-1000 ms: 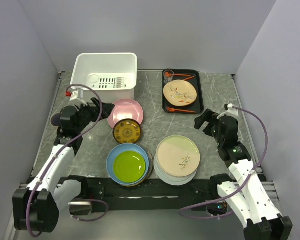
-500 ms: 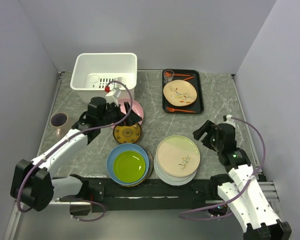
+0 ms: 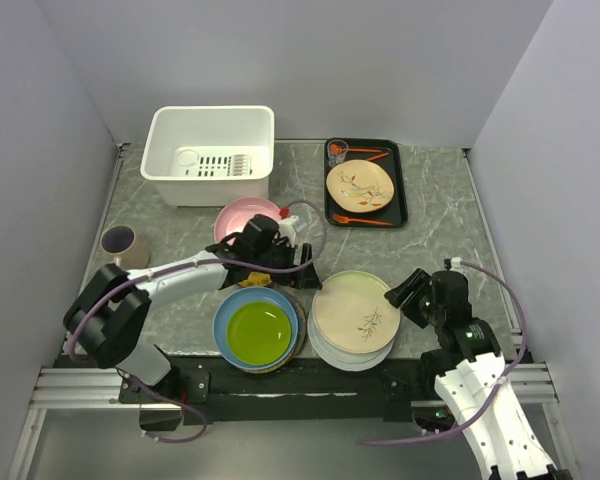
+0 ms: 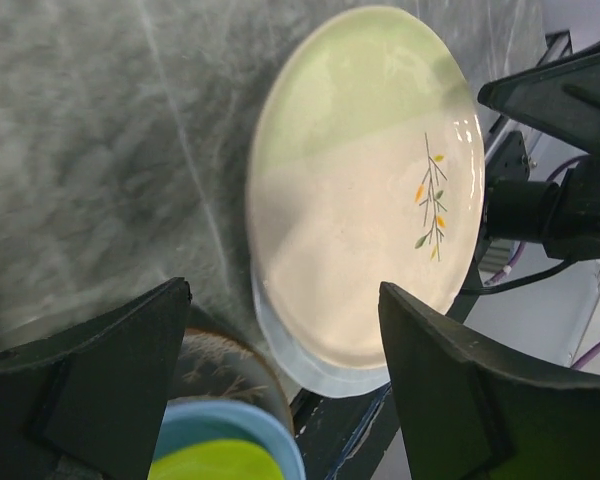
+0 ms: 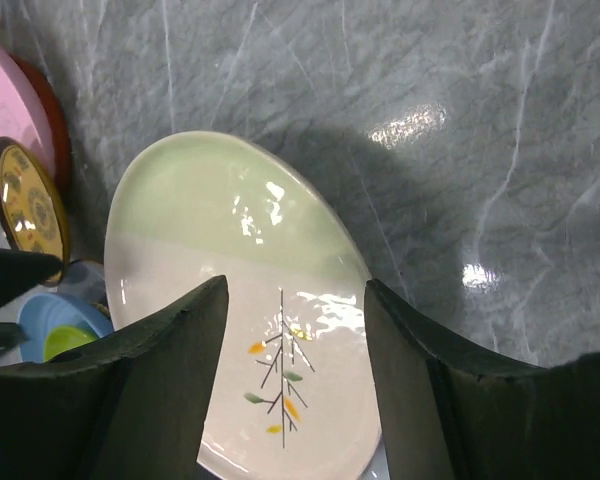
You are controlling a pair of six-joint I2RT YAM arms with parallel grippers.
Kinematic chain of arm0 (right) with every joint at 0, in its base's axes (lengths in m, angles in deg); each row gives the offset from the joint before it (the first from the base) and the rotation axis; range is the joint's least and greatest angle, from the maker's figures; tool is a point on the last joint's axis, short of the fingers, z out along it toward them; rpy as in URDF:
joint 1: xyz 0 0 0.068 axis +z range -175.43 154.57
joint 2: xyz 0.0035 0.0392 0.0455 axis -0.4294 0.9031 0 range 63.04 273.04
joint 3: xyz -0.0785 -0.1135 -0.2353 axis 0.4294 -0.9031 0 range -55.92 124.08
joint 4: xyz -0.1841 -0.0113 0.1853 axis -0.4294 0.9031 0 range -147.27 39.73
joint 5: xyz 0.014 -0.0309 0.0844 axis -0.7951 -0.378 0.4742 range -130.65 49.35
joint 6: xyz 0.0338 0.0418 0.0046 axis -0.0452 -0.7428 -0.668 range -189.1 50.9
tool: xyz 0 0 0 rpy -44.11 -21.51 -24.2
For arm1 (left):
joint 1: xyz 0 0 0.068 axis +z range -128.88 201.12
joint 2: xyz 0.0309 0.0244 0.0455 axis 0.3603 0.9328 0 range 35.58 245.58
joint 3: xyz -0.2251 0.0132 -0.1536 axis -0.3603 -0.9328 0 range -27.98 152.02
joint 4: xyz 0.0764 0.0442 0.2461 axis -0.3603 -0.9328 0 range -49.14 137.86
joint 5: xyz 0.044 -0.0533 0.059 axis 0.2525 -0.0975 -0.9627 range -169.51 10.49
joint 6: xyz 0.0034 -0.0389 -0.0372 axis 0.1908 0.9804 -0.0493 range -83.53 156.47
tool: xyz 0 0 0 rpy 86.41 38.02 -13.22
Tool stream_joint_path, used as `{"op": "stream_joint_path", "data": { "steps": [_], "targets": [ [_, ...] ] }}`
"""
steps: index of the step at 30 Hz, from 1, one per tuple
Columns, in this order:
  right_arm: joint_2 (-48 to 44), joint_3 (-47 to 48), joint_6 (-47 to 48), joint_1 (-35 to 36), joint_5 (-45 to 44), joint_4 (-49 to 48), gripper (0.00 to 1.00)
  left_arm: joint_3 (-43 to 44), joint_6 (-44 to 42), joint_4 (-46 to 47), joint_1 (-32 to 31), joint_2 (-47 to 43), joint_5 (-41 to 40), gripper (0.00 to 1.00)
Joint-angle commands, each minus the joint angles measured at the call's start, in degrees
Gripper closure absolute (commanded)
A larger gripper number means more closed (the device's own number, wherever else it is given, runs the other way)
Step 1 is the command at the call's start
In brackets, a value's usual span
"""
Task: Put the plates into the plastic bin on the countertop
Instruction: Pick up the plate at the center of the board.
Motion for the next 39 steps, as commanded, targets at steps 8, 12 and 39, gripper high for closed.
{"op": "stream_joint_path", "data": {
  "steps": [8,12,39],
  "targets": [
    [-3.2,-0.9,-0.7,0.3,-0.1,5.4,0.44,6.5,0.7,1.9,-5.0,7.3,-0.7,0.23],
    [-3.2,-1.8,-0.3,0.3,0.5,5.3,0.52,7.5,0.3,0.3,-5.1,8.7,-1.4,0.27],
    [-6.8,-3.3,0.5,0.4,4.9,2.7,0.73,12.0,-0.7,-4.9,-5.2,11.5,-2.3,0.99]
  ]
}}
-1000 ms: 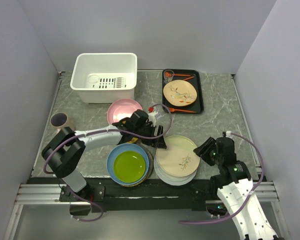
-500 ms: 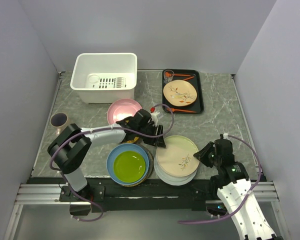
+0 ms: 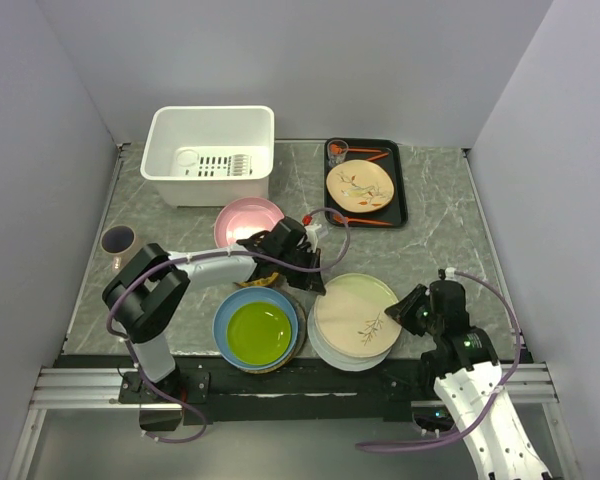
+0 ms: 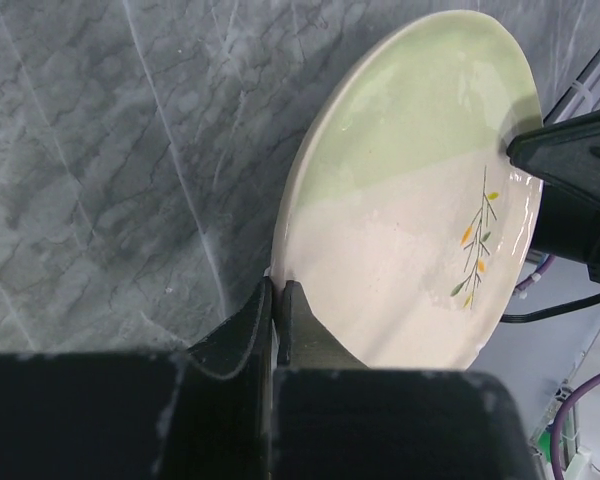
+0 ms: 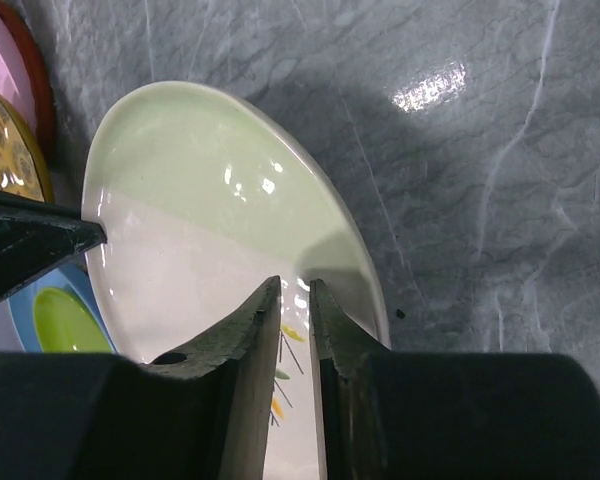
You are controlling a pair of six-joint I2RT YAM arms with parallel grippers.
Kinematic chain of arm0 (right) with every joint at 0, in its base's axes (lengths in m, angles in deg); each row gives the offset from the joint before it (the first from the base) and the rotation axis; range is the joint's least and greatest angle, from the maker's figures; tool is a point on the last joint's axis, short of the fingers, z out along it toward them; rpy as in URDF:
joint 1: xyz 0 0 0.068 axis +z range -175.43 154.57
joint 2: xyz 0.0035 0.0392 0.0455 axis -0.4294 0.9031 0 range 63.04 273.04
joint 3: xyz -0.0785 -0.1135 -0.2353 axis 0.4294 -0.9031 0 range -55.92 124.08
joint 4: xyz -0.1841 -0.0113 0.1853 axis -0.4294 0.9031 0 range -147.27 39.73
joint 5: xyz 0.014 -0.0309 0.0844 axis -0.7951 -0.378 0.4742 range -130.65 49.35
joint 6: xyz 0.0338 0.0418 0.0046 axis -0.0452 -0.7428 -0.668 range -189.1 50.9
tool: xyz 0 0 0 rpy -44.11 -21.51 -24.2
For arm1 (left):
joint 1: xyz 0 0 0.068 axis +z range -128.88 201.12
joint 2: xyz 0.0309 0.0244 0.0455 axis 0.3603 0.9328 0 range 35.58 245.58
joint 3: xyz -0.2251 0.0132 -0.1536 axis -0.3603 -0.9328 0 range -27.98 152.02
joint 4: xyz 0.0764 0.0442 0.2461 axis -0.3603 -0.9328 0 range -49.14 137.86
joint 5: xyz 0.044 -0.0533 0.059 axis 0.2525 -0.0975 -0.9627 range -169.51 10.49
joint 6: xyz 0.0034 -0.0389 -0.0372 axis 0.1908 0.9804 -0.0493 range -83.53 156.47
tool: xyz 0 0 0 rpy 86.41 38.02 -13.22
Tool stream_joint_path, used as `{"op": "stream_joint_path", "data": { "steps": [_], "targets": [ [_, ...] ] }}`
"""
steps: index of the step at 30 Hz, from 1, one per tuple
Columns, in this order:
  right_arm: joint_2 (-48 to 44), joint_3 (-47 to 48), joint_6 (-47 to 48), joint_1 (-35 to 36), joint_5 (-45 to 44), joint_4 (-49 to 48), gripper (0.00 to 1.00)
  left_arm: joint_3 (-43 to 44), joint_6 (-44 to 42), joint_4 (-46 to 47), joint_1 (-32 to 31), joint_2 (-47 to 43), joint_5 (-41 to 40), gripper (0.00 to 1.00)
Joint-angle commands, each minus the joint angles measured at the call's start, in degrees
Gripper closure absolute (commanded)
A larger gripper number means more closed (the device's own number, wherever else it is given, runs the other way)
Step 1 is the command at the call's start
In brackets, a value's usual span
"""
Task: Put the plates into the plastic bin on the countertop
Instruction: Pick up the plate at the center of the board.
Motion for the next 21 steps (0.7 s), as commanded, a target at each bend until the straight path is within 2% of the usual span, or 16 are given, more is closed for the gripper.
{"op": "stream_joint_path", "data": {
  "steps": [1,9,13,16,21],
  "targets": [
    [-1.4,2.7,1.2,0.3,-0.2,0.6,0.72,2.9,-1.2,-1.6,-0.4,-1.9,-1.1,0.99],
    [-1.6,8.5,3.7,0.3,-1.3,2.8,0.52,4.7,-0.7,-6.6,0.3,-8.1,-8.2,0.99],
    [-2.2,7.1,3.5,0.3,-0.5,2.0,0.19,3.2,0.0,-6.9,2.2,-12.0,-8.2,0.99],
    [-2.2,5.7,3.3,0.3,0.6,0.9,0.16,2.2,0.5,-6.4,3.3,-14.2,-6.2,0.99],
    [-2.1,3.5,2.6,0.3,3.2,-1.2,0.18,1.5,1.3,-7.2,4.6,-16.5,-5.5,0.99]
  ]
}}
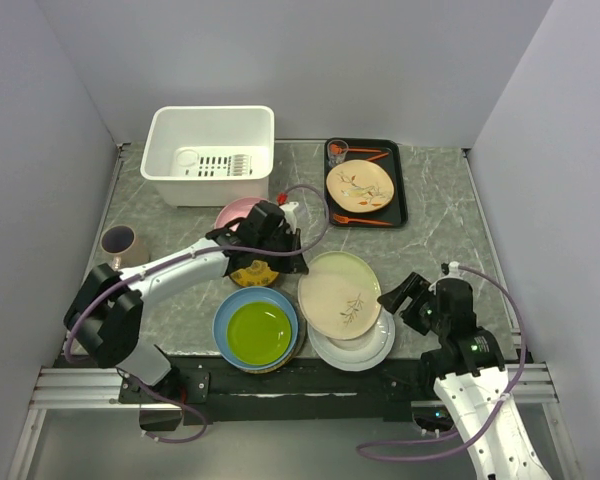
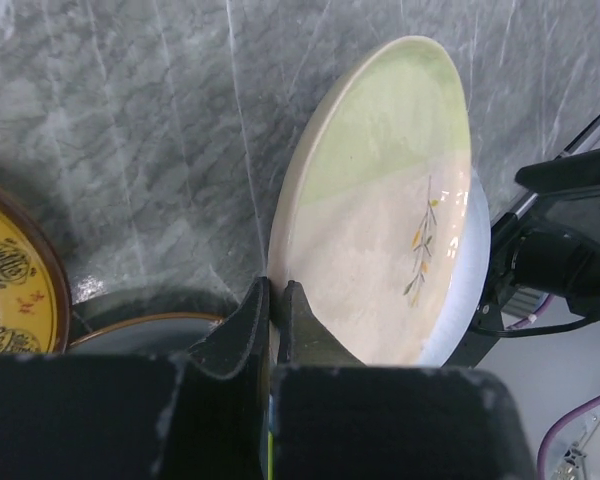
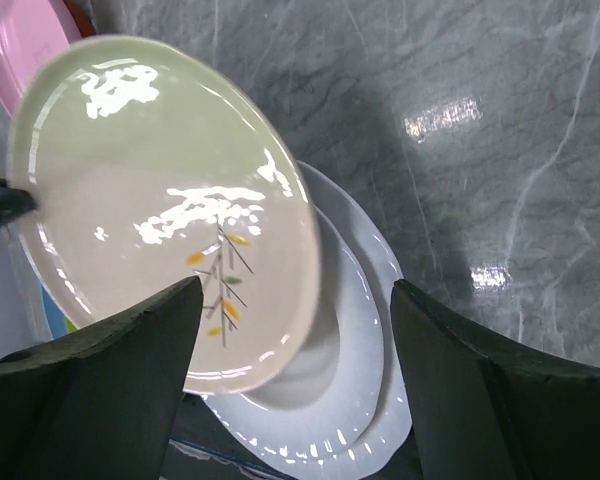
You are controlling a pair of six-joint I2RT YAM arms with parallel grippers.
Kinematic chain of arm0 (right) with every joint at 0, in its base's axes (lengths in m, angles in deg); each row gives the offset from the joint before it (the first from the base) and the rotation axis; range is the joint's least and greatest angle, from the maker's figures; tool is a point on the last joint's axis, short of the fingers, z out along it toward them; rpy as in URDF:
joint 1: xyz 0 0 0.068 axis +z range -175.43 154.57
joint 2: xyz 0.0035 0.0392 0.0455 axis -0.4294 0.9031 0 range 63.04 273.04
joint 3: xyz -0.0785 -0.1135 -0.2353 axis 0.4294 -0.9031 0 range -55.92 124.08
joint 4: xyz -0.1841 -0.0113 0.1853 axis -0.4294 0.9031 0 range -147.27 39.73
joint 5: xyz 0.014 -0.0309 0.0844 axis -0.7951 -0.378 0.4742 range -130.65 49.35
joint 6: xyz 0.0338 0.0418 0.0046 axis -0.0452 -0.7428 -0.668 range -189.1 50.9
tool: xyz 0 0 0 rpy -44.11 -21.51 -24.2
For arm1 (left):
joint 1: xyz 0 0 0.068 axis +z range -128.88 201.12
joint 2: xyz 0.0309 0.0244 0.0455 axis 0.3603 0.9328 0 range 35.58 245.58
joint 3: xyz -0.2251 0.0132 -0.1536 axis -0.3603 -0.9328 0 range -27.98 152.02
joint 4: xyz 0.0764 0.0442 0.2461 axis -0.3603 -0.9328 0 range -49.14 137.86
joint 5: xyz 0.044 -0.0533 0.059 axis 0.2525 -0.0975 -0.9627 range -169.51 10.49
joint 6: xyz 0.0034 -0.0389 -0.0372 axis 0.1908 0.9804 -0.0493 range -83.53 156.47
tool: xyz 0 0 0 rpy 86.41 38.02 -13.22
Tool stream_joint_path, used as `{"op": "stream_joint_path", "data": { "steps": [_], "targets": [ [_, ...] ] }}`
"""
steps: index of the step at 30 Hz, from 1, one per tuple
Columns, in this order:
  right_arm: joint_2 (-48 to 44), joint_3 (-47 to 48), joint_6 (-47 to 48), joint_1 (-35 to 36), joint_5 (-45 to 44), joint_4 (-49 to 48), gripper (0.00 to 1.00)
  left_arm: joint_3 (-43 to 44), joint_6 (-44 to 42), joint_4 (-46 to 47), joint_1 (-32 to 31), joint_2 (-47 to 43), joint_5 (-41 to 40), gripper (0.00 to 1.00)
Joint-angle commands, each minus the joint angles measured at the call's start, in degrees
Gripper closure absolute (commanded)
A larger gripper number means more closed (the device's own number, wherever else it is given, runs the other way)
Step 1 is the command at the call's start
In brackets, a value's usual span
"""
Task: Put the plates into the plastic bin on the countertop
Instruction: Pick up the plate at the center of the board.
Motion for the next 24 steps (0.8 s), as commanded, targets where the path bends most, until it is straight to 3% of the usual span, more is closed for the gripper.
{"op": "stream_joint_path", "data": {
  "steps": [1,5,16,24],
  "targets": [
    [-0.6,-1.5,-0.5,0.3,3.2,-3.8,0.19,-0.3,2.2,3.4,1.2,-4.9,2.9,0.99],
    [-1.2,-2.5,-1.2,0.3,6.3,-5.7,0.24,-2.0,4.1,5.1,2.2,-5.6,6.0,0.99],
    [-2.7,-7.5,-3.6,0.3,13.4,-8.9,0.34,-3.8,5.0,5.4,2.3,-4.6,4.5,0.99],
    [-2.3,-10.7,-3.4,0.3,13.0,-8.8,0.41,-4.6,5.1,7.6,2.3,-2.7,5.9,0.99]
  ]
}}
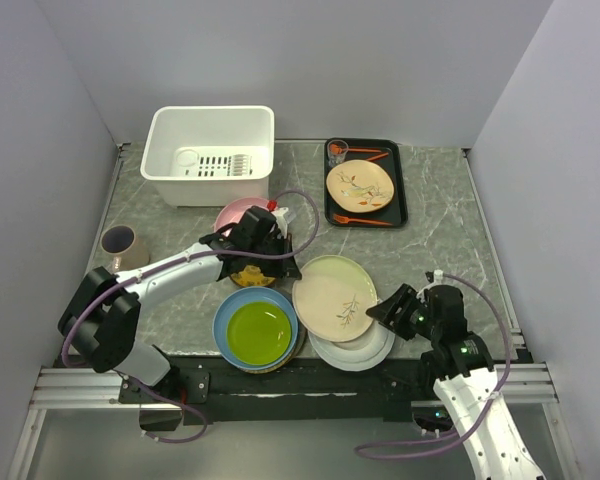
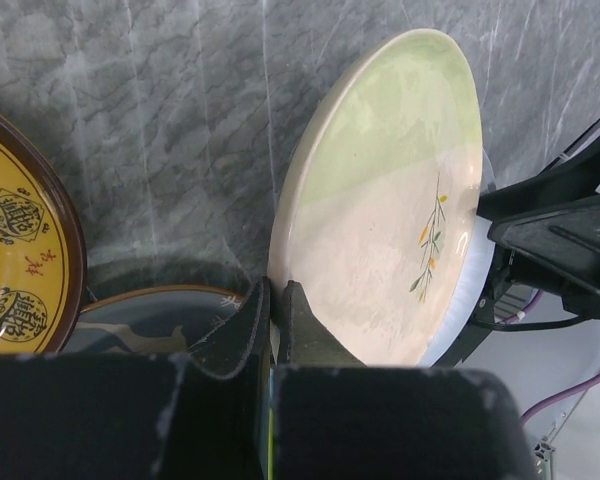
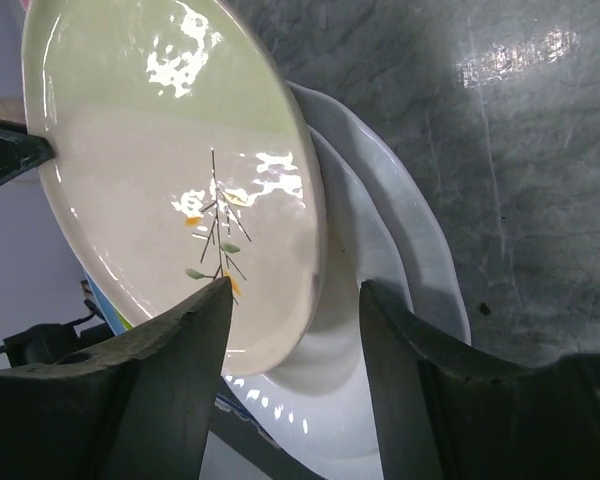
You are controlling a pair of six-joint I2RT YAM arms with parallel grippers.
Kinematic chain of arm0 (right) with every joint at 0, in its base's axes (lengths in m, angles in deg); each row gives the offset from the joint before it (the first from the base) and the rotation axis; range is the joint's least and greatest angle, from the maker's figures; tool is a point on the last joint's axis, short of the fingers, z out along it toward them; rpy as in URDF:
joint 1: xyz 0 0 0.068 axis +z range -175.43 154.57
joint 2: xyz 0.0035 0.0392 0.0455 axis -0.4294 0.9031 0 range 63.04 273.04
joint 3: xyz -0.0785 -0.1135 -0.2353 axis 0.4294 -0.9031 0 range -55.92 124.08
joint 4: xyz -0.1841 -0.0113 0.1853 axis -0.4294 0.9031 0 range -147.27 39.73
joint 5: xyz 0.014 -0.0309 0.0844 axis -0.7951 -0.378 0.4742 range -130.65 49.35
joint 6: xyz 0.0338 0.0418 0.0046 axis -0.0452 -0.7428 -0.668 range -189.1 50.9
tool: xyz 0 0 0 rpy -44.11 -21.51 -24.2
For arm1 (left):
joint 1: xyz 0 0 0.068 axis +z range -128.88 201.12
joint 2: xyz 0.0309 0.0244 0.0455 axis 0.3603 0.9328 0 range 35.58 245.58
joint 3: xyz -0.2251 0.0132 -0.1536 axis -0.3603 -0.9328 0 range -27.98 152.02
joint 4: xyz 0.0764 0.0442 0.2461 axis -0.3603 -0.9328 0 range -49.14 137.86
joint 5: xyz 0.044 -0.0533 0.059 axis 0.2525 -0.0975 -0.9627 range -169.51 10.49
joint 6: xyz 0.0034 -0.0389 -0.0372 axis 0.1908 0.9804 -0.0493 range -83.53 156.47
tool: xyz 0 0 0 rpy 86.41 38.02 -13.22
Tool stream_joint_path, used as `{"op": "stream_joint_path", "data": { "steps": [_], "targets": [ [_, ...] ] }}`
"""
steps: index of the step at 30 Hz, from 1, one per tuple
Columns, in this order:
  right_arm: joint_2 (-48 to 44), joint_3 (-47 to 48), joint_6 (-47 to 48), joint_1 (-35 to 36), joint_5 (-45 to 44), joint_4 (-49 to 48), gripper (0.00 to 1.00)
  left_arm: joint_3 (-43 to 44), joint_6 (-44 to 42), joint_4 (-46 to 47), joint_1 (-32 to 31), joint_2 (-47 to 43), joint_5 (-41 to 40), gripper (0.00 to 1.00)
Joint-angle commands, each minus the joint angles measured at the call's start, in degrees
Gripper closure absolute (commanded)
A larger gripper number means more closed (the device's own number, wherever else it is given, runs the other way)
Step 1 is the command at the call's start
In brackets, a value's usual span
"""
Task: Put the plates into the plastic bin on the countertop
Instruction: Pick up the plate at the center of the board.
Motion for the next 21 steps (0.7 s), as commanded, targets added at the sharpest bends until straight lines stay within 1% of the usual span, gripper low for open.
{"op": "stream_joint_path", "data": {
  "steps": [1,6,8,9,11,13,15,16,17,18,20,21],
  "targets": [
    [0.6,-1.5,0.2,0.3,0.8,-2.8,0.42,0.2,2.0,7.2,0.0,0.0,4.8,0.99],
    [2.0,-3.1,0.2,0.3,0.1,-5.7,0.54,-0.1,1.1,8.3,0.0,0.8,7.2,0.99],
    [3.0,-4.4,0.1,0.4,0.2,-6.8,0.6,-0.3,0.9,9.2,0.0,1.1,8.3,0.97],
    [3.3,-4.7,-0.1,0.3,0.3,-7.9,0.68,-0.3,0.7,9.3,-0.1,1.7,9.8,0.94],
    [4.1,-5.5,-0.1,0.3,0.0,-8.7,0.75,0.0,-0.3,9.0,-0.4,2.5,11.0,0.88],
    [4.3,-5.9,-0.1,0.4,-0.1,-9.3,0.84,0.2,-0.7,8.8,-1.2,3.6,11.5,0.85],
    [4.3,-6.2,0.0,0.4,-0.4,-9.7,0.92,0.2,-1.2,8.9,-1.9,4.6,12.0,0.78],
    [4.2,-6.4,0.0,0.3,-0.5,-9.6,0.92,0.2,-1.3,9.2,-2.1,5.0,12.3,0.76],
    [4.2,-6.7,0.0,0.4,-0.7,-9.5,0.93,0.2,-1.3,9.3,-2.3,5.4,12.5,0.7],
    [4.2,-6.8,0.0,0.4,-0.7,-9.6,0.96,0.2,-1.3,9.6,-2.6,6.1,13.0,0.68],
    [4.0,-7.2,0.0,0.4,-0.7,-9.8,0.96,0.3,-1.3,10.0,-2.9,6.9,13.7,0.63],
    [4.0,-7.3,-0.3,0.4,-0.6,-10.2,0.97,0.4,-1.1,10.2,-3.1,7.7,14.0,0.62]
  ]
}}
